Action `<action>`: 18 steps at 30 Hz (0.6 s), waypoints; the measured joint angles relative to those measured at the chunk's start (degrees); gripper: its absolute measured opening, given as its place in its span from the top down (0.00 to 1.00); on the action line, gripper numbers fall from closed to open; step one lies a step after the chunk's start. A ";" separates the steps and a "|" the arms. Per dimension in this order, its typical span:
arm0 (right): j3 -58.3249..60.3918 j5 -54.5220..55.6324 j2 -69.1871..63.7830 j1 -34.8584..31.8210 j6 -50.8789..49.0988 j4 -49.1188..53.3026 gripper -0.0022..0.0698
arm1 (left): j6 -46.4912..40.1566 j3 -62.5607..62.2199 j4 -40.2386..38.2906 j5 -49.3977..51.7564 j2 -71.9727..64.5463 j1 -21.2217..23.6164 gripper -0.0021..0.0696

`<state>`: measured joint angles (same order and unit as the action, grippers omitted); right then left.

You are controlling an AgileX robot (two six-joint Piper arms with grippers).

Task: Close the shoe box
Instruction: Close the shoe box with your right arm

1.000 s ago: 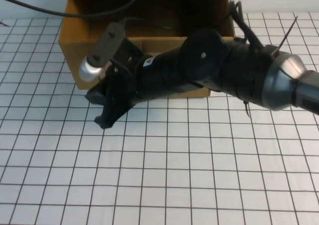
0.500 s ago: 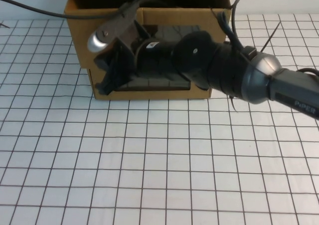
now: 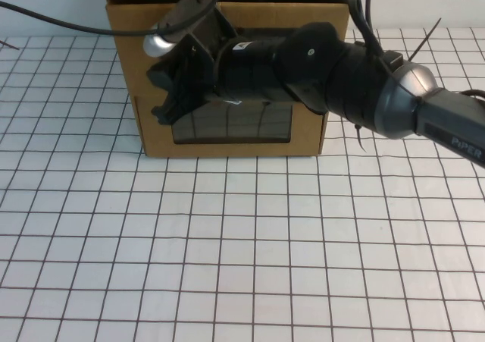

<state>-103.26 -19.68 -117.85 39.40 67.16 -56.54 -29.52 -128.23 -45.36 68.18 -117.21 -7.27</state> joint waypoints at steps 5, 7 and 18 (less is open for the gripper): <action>0.00 2.78 2.49 1.45 0.59 3.06 0.99 | -0.15 0.00 -0.24 0.35 0.00 0.00 0.98; -0.09 3.69 4.24 2.02 0.79 3.61 0.99 | -0.25 0.00 -0.34 0.35 -0.04 0.00 0.98; -0.38 1.04 6.00 2.15 -3.49 12.30 0.99 | -0.25 0.00 -0.24 0.47 -0.04 0.00 0.98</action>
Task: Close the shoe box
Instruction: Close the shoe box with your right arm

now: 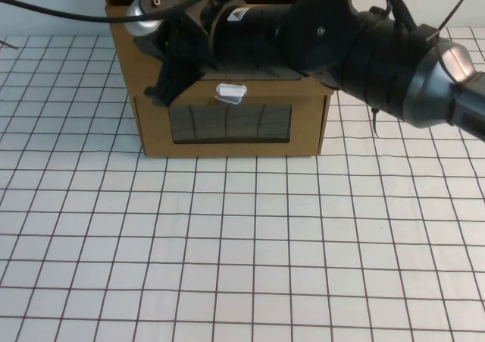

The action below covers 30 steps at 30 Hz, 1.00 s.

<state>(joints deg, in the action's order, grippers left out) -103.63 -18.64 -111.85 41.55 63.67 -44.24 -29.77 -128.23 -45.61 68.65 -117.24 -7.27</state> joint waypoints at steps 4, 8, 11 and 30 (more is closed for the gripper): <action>0.00 -2.87 0.00 -2.64 -7.07 5.07 0.99 | 0.00 0.00 -0.20 0.47 0.00 0.42 0.98; 0.00 -7.43 0.00 -6.87 -9.15 5.43 0.99 | 0.00 0.00 -0.38 0.71 0.00 0.54 0.98; 0.00 -9.74 0.00 -9.26 -9.54 5.51 0.99 | 0.00 0.00 -0.38 0.70 0.00 0.54 0.98; -2.25 -10.88 -1.33 -11.55 -10.40 2.25 0.99 | 0.00 0.00 -0.82 0.93 0.00 0.77 0.98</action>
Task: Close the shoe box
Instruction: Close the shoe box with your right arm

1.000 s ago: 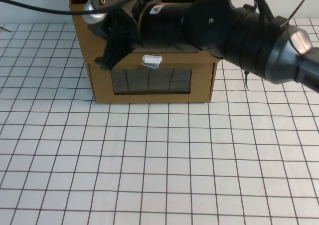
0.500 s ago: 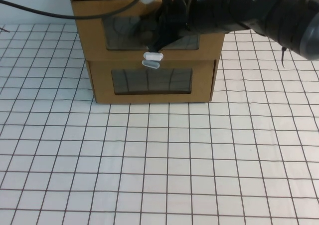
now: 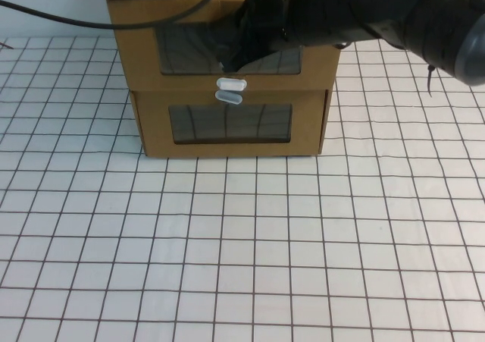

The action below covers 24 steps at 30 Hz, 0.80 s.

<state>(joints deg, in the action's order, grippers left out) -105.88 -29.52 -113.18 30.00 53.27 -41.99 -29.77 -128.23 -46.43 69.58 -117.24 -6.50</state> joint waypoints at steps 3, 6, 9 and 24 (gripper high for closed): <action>-0.26 -1.32 0.02 -0.23 0.27 -0.84 0.99 | 0.00 0.00 -0.10 0.00 0.00 0.00 0.98; -0.37 -2.16 -0.02 -0.36 1.97 -2.93 0.99 | -0.37 0.00 -0.10 0.00 0.37 0.10 0.98; -0.37 -2.52 -0.02 -0.11 4.78 -6.04 0.99 | -0.60 -0.38 -0.10 0.00 0.48 0.10 0.98; -1.20 7.80 -0.95 4.14 7.64 -13.60 0.99 | -0.38 -1.20 -0.10 -4.96 -0.79 0.29 0.98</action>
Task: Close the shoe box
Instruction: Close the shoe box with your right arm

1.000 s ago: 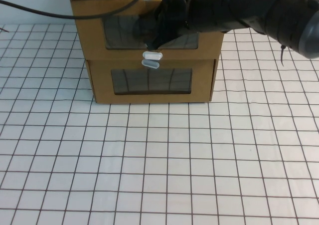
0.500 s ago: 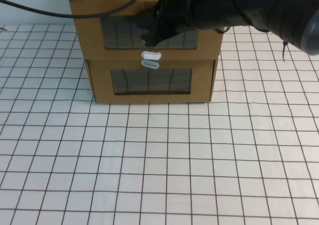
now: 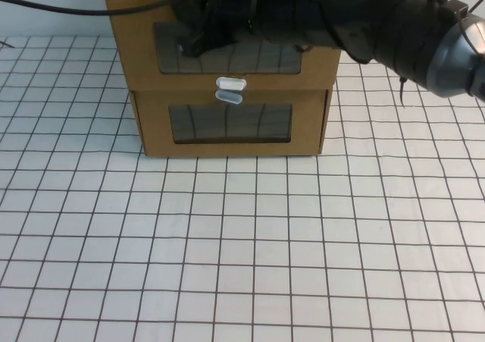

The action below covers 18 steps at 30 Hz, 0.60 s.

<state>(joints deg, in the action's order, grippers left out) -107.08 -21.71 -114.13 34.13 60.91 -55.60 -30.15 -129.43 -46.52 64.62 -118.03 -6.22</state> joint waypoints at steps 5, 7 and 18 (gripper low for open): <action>-0.88 -0.65 -1.60 -1.10 0.57 -0.34 0.99 | 0.21 -0.10 -0.28 -0.10 -0.92 0.00 0.98; -1.19 -1.25 -1.60 -1.42 0.68 -0.56 0.99 | 0.21 -0.12 -0.37 -0.10 -0.92 0.00 0.98; -1.33 -10.02 0.52 -3.22 6.28 0.16 0.99 | -0.63 -0.22 -0.37 0.88 -0.80 0.00 0.98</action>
<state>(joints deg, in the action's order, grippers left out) -108.42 -31.74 -113.60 30.91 67.19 -55.44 -30.78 -129.65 -46.89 65.50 -118.83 -6.22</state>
